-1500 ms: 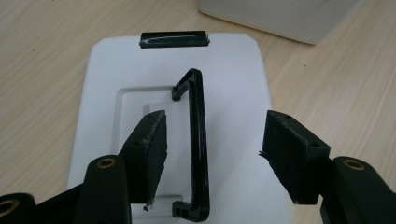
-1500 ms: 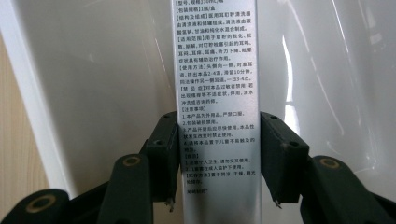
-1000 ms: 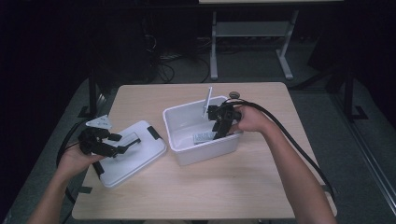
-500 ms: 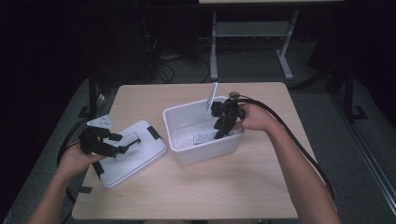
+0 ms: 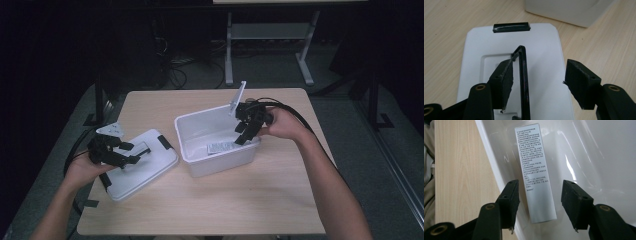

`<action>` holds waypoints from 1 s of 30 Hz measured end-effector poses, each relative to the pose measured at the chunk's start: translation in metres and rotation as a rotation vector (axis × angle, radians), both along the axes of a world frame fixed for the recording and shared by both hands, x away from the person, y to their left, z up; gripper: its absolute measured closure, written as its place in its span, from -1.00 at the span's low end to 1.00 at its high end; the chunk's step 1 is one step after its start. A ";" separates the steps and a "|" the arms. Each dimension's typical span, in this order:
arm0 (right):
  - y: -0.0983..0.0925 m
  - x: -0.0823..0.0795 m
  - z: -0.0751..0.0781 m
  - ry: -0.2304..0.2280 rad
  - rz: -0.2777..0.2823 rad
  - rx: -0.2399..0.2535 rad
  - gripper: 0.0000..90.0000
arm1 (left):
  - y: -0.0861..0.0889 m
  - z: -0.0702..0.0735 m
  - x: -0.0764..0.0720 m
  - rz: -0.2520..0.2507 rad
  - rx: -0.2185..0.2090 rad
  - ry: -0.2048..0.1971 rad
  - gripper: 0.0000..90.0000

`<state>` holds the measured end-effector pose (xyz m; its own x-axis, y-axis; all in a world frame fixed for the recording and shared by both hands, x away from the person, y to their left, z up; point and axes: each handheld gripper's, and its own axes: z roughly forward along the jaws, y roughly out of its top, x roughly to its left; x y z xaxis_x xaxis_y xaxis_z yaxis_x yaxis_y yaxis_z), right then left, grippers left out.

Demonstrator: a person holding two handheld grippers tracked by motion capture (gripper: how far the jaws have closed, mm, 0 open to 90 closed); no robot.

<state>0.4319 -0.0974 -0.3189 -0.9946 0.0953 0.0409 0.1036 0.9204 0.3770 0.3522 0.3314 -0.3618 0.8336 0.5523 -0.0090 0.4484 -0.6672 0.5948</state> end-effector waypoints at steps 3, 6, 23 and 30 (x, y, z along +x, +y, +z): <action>-0.004 -0.002 0.005 -0.004 -0.017 0.003 0.03 | -0.002 0.000 0.001 -0.008 0.004 -0.001 -0.14; -0.009 -0.004 0.011 -0.013 -0.029 0.014 0.01 | -0.002 0.000 0.000 -0.008 0.005 -0.002 -0.14; -0.053 -0.013 0.025 -0.043 -0.128 0.045 -0.07 | -0.006 0.000 0.002 -0.018 0.011 0.000 -0.14; -0.071 -0.020 0.028 -0.059 -0.168 0.053 -0.12 | -0.008 -0.001 0.002 -0.023 0.009 -0.002 -0.14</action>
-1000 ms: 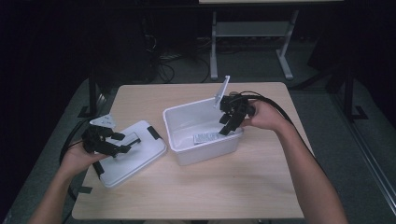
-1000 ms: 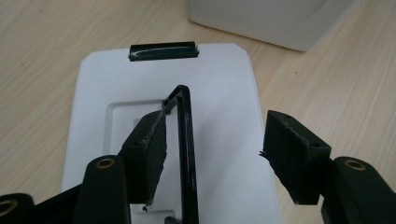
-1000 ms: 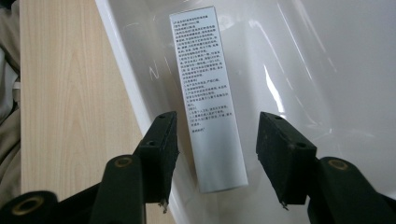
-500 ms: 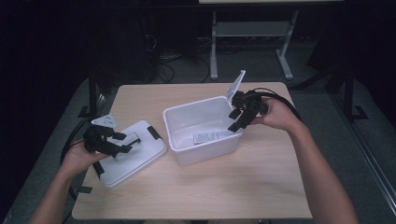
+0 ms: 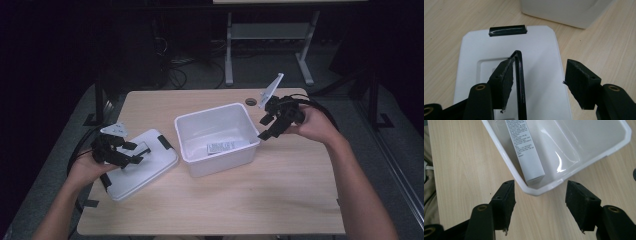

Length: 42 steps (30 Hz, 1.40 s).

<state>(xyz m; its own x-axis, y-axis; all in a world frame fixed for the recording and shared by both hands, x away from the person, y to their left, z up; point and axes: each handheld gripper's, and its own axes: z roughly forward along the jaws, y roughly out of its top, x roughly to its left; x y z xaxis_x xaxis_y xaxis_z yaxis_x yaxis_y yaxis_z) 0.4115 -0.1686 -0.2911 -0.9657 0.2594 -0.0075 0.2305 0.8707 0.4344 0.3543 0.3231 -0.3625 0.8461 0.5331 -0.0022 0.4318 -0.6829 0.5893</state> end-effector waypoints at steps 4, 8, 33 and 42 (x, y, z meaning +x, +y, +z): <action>-0.010 -0.004 -0.001 -0.004 -0.018 0.002 -0.13 | -0.002 -0.001 0.001 -0.005 0.003 0.002 -0.14; -0.020 -0.008 -0.003 -0.007 -0.037 0.004 -0.13 | -0.005 -0.002 0.001 -0.007 0.007 0.008 -0.14; -0.055 -0.025 -0.028 -0.006 -0.111 0.016 -0.17 | -0.007 -0.008 0.000 -0.008 0.035 0.015 -0.13; -0.060 -0.030 -0.041 0.005 -0.122 0.018 -0.19 | -0.006 -0.011 -0.001 -0.007 0.043 0.022 -0.13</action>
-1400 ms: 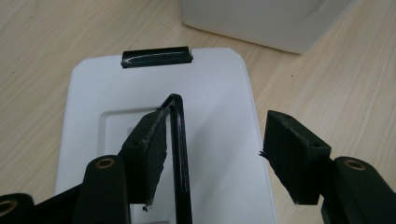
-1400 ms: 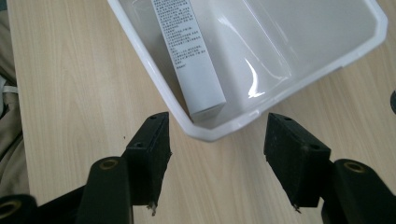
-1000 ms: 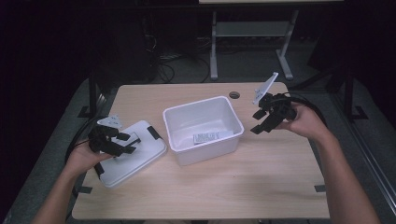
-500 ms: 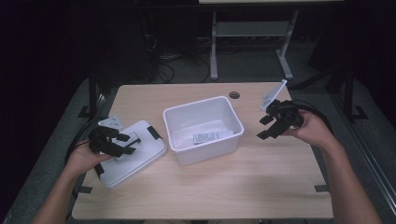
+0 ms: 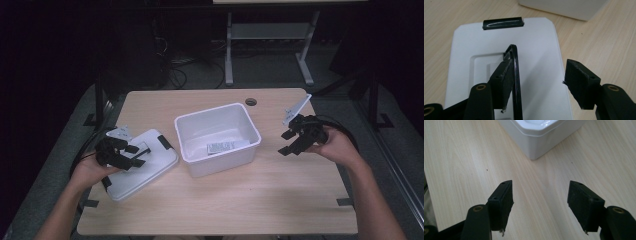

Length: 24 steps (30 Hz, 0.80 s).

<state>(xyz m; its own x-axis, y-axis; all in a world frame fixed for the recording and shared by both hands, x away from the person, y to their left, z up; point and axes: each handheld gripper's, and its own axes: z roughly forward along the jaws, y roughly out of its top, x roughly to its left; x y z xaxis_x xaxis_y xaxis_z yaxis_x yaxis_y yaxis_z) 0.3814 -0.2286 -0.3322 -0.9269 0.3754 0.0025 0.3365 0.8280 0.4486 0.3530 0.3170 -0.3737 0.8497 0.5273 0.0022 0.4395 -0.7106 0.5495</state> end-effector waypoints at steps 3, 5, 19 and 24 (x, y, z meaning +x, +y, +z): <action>-0.001 -0.001 -0.003 0.004 -0.005 0.001 -0.20 | 0.001 -0.002 0.000 0.010 0.014 -0.003 -0.10; -0.002 -0.001 -0.005 0.005 -0.007 -0.002 -0.20 | 0.002 -0.003 0.001 0.018 0.018 -0.008 -0.09; -0.009 -0.006 -0.014 0.005 -0.019 0.006 -0.21 | 0.003 -0.012 0.006 0.052 0.072 -0.025 0.23; -0.011 -0.007 -0.016 0.007 -0.025 0.008 -0.21 | 0.004 -0.017 0.009 0.054 0.097 -0.021 0.30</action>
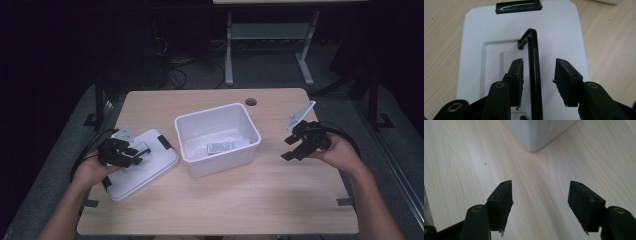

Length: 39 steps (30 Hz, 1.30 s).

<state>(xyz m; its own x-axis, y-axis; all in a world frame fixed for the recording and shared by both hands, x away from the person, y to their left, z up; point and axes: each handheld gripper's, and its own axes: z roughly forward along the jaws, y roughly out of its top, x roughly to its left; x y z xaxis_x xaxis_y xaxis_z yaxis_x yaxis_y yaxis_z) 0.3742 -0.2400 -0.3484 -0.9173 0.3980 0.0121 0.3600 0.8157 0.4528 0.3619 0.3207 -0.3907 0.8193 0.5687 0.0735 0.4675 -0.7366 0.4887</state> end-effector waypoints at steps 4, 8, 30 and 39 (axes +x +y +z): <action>-0.002 -0.001 -0.002 0.003 -0.004 0.003 -0.21 | 0.001 -0.002 0.001 0.008 0.014 -0.001 0.39; -0.003 -0.002 -0.003 0.004 -0.007 0.006 -0.21 | 0.002 -0.002 0.002 0.006 0.023 0.001 0.49; -0.007 -0.002 -0.002 0.007 -0.016 0.014 -0.21 | 0.001 -0.001 0.008 0.007 0.046 0.012 0.74; -0.009 -0.002 -0.002 0.003 -0.016 0.020 -0.20 | 0.003 0.000 0.013 0.013 0.047 0.020 0.79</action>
